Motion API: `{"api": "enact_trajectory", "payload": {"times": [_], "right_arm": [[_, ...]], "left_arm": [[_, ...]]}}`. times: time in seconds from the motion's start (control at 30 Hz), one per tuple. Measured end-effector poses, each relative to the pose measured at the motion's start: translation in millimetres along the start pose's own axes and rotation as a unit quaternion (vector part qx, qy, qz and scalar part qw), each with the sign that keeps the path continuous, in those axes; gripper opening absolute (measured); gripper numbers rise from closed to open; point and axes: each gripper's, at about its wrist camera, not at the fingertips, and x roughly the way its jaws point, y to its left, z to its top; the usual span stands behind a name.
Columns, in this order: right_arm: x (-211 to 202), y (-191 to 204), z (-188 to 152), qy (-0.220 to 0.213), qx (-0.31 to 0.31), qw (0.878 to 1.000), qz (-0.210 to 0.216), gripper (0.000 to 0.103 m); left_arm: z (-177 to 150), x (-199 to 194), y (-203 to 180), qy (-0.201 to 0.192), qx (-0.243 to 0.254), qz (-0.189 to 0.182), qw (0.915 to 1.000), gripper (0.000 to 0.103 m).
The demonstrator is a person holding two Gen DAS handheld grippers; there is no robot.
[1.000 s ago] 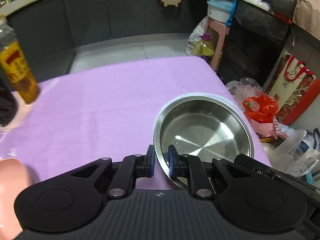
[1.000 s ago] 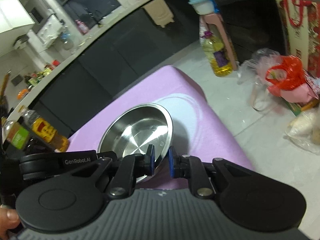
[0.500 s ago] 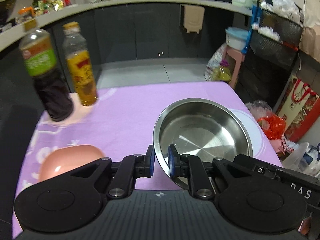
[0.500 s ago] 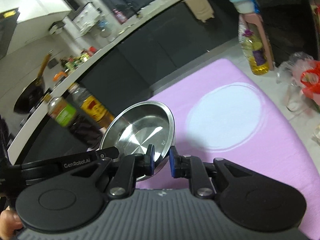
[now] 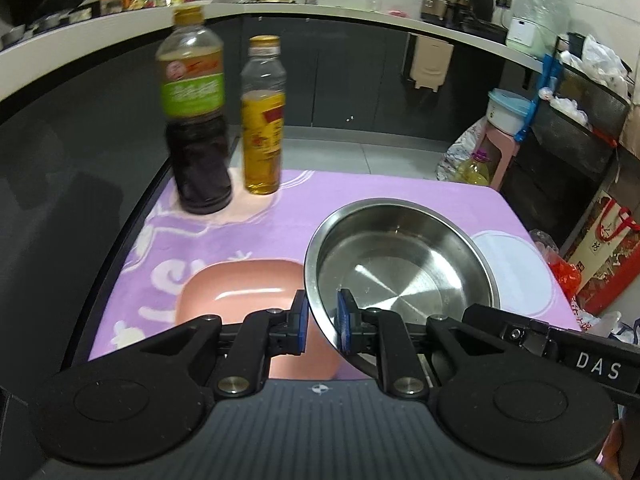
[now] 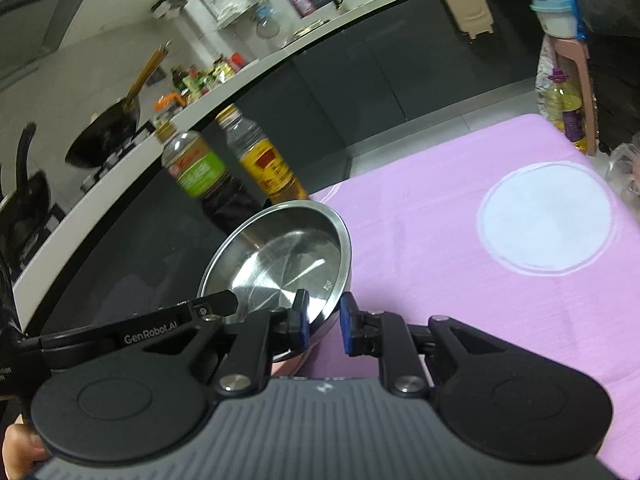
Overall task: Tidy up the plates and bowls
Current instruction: 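Carry the steel bowl with both tools over the pink dish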
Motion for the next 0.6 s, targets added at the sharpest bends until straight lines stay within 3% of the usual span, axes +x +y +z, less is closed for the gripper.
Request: {"api": "enact_trajectory", "payload": {"times": [0.27, 0.6], "right_arm": [[21.1, 40.6, -7.2, 0.037, -0.05, 0.998, -0.023, 0.017], [44.5, 57.9, -13.4, 0.069, -0.072, 0.994, -0.041, 0.017]], "left_arm": [[-13.9, -2.1, 37.1, -0.007, -0.022, 0.005, 0.9997, 0.015], [-23.2, 6.9, 60.9, 0.005, -0.031, 0.008, 0.9995, 0.015]]}}
